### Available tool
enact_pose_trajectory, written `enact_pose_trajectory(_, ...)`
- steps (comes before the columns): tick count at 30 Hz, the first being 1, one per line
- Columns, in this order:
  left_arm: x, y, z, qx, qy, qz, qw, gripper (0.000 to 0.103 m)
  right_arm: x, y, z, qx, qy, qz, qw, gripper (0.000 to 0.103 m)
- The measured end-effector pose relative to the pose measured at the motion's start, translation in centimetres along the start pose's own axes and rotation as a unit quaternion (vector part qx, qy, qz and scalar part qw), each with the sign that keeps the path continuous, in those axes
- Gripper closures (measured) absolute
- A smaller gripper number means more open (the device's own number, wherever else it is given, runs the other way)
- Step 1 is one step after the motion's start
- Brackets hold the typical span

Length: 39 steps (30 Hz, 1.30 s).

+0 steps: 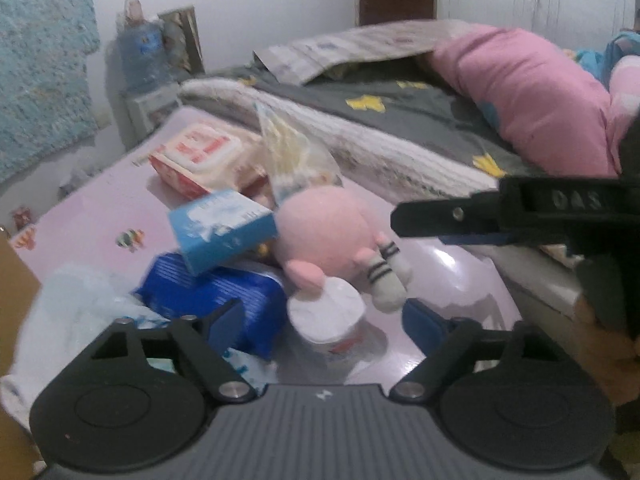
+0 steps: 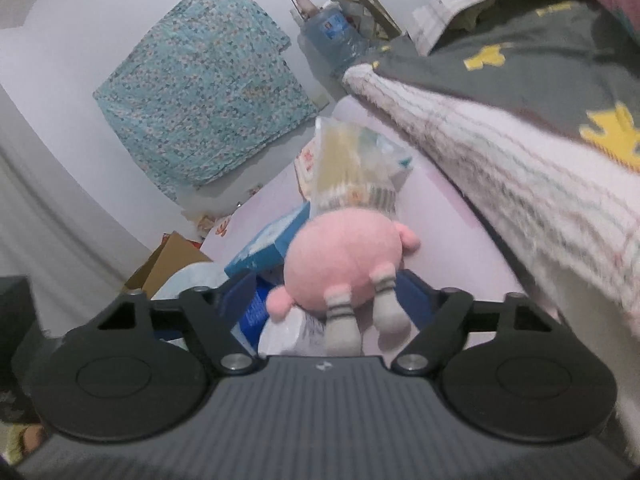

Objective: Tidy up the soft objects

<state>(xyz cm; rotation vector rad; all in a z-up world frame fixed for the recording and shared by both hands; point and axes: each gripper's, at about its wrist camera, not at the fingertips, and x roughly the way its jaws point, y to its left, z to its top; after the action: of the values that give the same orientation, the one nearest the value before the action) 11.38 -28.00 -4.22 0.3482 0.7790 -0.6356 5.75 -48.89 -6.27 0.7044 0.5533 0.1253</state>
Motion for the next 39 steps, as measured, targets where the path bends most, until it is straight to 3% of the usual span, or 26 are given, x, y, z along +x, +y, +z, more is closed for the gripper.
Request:
enact_pose_trajectory(6, 3.2, -0.1, 0.9, -0.018, 0.043, 0.009, 0.9989, 0.036, -0.5, -2.5, -2.3, 0.051, 0.012, 0.003, 0.999, 0.037)
enact_pose_trajectory(9, 4.1, -0.1, 1.0, -0.025, 0.059, 0.012, 0.9979, 0.050, -0.7, -3.2, -3.2, 0.065, 0.016, 0.001, 0.998, 0.037)
enact_pose_trajectory(13, 4.1, 0.4, 1.0, -0.053, 0.063, 0.007, 0.9966, 0.052, -0.7, -4.0, -4.1, 0.088, 0.016, 0.013, 0.996, 0.037)
enact_pose_trajectory(18, 2.4, 1.9, 0.8, -0.116, 0.069, -0.042, 0.9900, 0.052, -0.6, -5.3, -4.9, 0.138, 0.021, 0.059, 0.988, 0.036)
enact_pose_trajectory(22, -0.5, 3.4, 1.0, -0.165, 0.048, -0.089, 0.9810, 0.052, -0.6, -5.8, -5.4, 0.188, 0.015, 0.123, 0.974, 0.035)
enact_pose_trajectory(26, -3.4, 5.1, 1.1, -0.224, 0.018, -0.144, 0.9639, 0.053, 0.2, -5.8, -5.8, 0.249, 0.008, 0.203, 0.947, 0.034)
enact_pose_trajectory(32, -6.5, 6.4, 1.2, -0.268, -0.021, -0.204, 0.9415, 0.054, 2.8, -5.7, -6.8, 0.355, 0.009, 0.322, 0.878, 0.027)
enact_pose_trajectory(35, -7.1, 6.7, 1.2, -0.274, -0.031, -0.222, 0.9352, 0.054, 4.7, -5.2, -7.7, 0.398, 0.025, 0.365, 0.841, 0.026)
enact_pose_trajectory(39, -7.4, 7.1, 0.6, -0.288, -0.036, -0.223, 0.9305, 0.054, 6.4, -4.5, -8.9, 0.435, 0.044, 0.394, 0.808, 0.025)
